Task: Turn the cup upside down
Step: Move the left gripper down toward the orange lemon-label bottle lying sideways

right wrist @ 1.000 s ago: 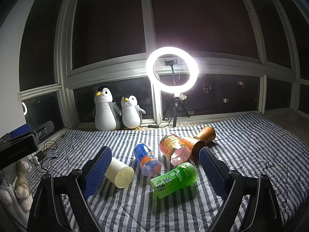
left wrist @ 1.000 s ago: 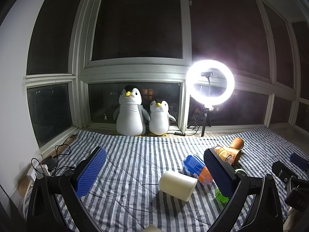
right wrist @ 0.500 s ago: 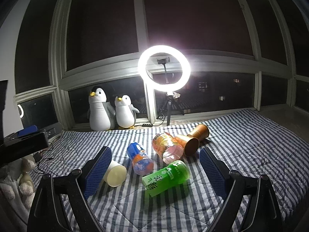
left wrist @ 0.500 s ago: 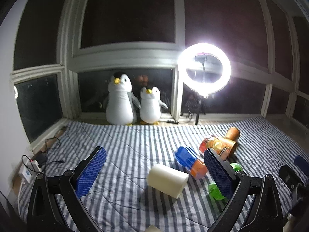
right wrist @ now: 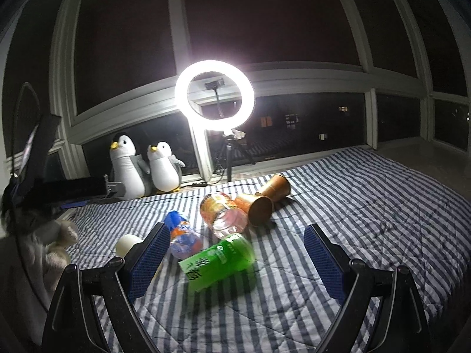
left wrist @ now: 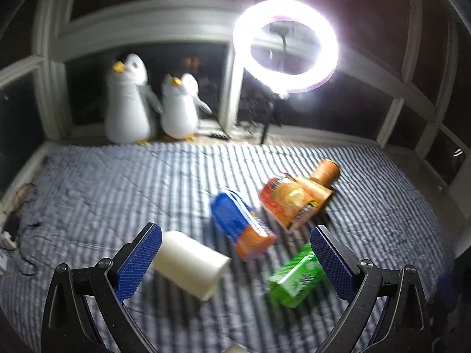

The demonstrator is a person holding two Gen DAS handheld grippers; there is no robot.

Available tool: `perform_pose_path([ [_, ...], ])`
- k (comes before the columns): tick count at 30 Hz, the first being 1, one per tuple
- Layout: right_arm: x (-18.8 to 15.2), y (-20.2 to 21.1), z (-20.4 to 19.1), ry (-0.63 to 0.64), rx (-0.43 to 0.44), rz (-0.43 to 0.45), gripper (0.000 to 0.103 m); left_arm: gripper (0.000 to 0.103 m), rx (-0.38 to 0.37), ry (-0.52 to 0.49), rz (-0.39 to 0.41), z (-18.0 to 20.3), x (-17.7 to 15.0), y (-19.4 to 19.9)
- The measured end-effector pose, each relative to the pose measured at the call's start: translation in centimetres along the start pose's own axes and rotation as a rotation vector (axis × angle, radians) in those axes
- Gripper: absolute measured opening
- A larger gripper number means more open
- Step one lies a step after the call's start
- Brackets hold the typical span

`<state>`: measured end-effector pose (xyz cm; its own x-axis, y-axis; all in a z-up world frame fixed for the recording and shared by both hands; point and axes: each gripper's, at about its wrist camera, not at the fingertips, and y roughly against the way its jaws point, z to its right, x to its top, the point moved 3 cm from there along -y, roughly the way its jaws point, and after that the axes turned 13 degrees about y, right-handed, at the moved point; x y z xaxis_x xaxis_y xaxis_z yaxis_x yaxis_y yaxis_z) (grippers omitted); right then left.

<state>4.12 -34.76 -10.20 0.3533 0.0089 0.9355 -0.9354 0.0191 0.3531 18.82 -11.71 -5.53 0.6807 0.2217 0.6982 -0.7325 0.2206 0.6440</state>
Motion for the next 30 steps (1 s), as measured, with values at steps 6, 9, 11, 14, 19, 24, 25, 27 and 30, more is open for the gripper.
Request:
perform_pose_path([
  [6,-0.9,-0.3,1.9,-0.020,-0.022,-0.024,0.090,0.102,-0.022,0.040,-0.158,2.6,0.5,-5.7],
  [9,-1.4,-0.3,2.8,-0.033,-0.034,-0.033,0.090,0.102,-0.033,0.077,-0.249,3.5,0.6,-8.6],
  [11,-1.6,-0.4,3.4,-0.043,-0.040,-0.038,0.090,0.102,-0.031,0.108,-0.295,4.0,0.8,-10.5],
  [14,-2.0,-0.4,4.4,-0.056,-0.052,-0.045,0.090,0.102,-0.027,0.126,-0.343,4.6,1.1,-12.5],
  [19,-2.6,-0.3,5.8,-0.077,-0.075,-0.056,0.090,0.100,-0.023,0.229,-0.457,5.5,1.4,-16.9],
  [24,-3.4,-0.3,7.3,-0.099,-0.102,-0.078,0.090,0.094,-0.015,0.271,-0.513,7.2,1.8,-20.7],
  [25,-3.6,-0.3,7.6,-0.102,-0.107,-0.081,0.090,0.092,-0.007,0.279,-0.524,7.5,1.8,-21.5],
  [27,-4.0,-0.3,8.2,-0.111,-0.116,-0.088,0.090,0.088,0.006,0.303,-0.547,7.8,1.7,-22.9],
  [30,-4.4,-0.3,9.0,-0.121,-0.130,-0.096,0.090,0.088,0.026,0.317,-0.564,8.0,1.7,-24.3],
])
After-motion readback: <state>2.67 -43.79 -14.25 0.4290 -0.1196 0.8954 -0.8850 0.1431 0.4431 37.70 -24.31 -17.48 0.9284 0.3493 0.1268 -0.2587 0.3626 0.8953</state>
